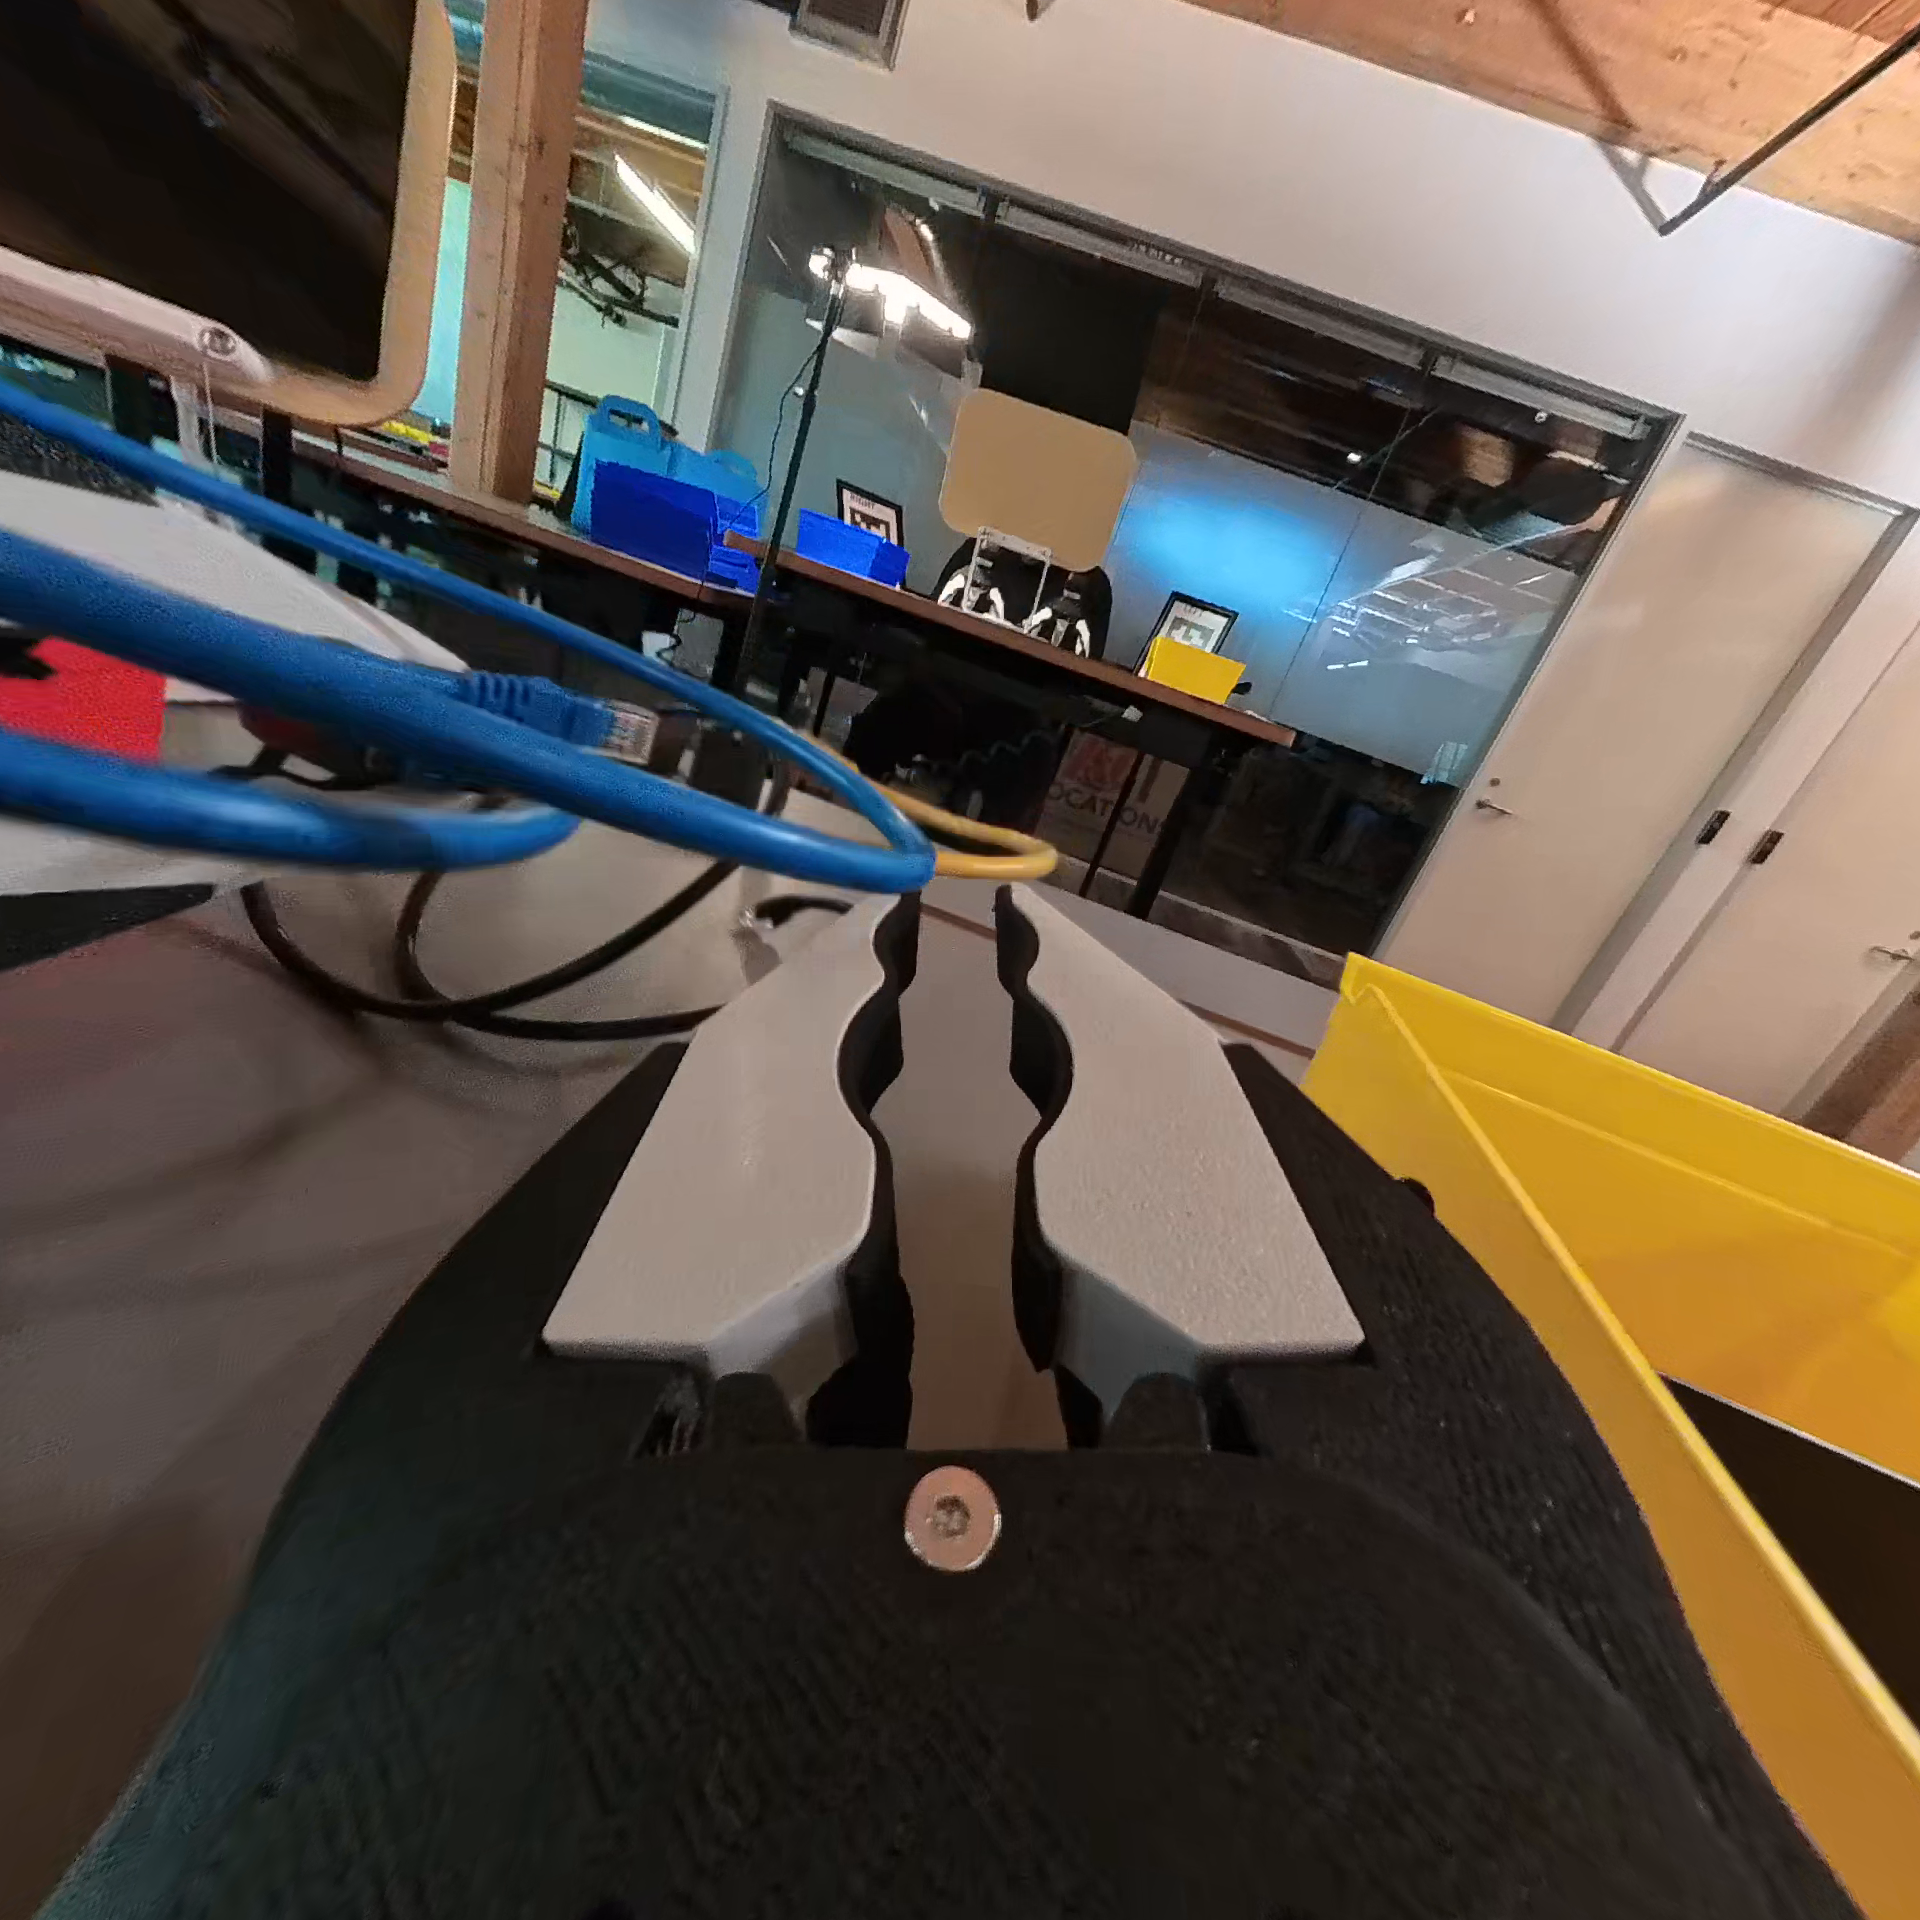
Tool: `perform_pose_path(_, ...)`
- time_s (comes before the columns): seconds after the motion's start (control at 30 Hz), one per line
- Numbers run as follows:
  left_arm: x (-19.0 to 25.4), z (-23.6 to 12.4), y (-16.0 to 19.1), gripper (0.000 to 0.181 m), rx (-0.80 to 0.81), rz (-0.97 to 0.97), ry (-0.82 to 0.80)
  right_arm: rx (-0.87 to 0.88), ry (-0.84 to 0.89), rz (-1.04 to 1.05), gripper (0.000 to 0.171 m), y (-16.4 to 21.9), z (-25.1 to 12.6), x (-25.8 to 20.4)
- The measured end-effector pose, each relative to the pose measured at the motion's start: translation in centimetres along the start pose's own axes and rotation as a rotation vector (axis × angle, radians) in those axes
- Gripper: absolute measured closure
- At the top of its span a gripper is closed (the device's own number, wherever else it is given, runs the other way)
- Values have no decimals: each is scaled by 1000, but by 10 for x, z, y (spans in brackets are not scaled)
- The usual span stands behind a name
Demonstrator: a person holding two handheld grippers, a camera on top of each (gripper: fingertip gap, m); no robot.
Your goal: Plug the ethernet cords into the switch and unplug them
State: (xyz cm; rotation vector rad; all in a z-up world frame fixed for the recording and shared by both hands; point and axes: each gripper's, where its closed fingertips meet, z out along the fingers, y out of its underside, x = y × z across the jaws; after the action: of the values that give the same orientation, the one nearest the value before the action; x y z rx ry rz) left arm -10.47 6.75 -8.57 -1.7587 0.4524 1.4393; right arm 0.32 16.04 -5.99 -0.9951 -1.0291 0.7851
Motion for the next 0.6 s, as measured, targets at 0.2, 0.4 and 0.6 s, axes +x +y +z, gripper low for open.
perform_pose_path(0.2,20,5,17,158,-7,88,86,-15,30,-38,156,1,0,3)
perform_pose_path(0.4,25,1,20,157,-27,114,154,17,73,-49,156,-6,-3,13)
perform_pose_path(0.6,38,0,13,157,11,233,157,140,-85,-103,154,-29,-8,-18)
